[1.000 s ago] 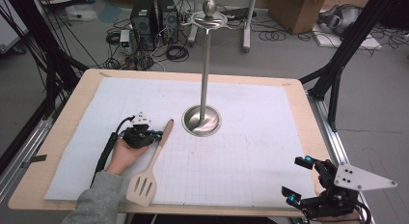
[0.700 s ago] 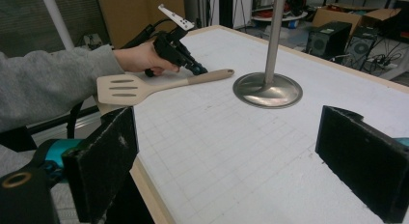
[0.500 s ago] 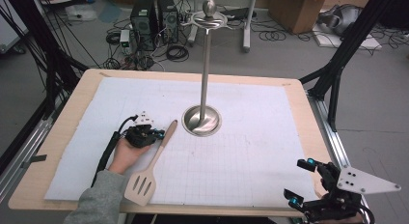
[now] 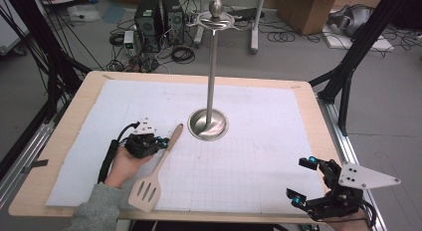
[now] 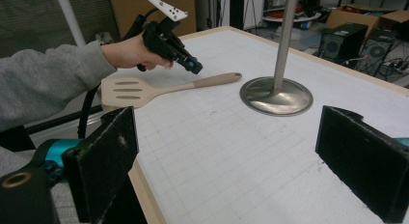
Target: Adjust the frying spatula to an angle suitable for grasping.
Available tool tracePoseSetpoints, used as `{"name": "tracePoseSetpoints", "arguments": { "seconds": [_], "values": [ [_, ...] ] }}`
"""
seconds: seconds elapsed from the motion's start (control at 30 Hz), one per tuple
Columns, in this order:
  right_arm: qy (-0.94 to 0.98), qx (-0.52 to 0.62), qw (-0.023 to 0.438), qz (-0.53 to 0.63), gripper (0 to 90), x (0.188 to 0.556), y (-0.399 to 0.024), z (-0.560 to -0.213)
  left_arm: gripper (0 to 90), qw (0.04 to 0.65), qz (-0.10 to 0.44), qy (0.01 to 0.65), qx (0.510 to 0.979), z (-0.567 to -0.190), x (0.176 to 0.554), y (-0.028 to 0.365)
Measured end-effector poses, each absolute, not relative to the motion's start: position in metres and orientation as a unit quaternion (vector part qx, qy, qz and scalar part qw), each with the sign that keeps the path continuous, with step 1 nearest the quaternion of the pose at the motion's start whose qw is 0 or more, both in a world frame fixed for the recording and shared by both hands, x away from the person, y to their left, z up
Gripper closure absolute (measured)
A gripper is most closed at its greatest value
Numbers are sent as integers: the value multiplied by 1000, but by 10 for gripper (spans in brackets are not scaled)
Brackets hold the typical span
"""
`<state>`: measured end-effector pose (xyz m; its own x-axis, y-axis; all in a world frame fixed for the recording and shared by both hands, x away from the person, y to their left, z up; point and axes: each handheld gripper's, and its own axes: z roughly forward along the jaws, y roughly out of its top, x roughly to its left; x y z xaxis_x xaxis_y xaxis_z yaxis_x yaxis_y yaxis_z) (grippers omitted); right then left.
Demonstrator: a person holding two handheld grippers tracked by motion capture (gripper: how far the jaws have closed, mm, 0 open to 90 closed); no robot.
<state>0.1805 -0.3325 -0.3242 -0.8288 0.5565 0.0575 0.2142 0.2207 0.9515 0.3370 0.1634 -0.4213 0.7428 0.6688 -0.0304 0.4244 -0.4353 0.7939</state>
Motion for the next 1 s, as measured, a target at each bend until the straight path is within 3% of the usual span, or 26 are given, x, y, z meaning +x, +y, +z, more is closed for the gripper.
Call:
{"name": "tracePoseSetpoints", "arguments": {
  "seconds": [1.0],
  "values": [
    [784,220,120,568,69,210,-309,-326,896,374,114,294,872,-434,307,156]
  ]
}}
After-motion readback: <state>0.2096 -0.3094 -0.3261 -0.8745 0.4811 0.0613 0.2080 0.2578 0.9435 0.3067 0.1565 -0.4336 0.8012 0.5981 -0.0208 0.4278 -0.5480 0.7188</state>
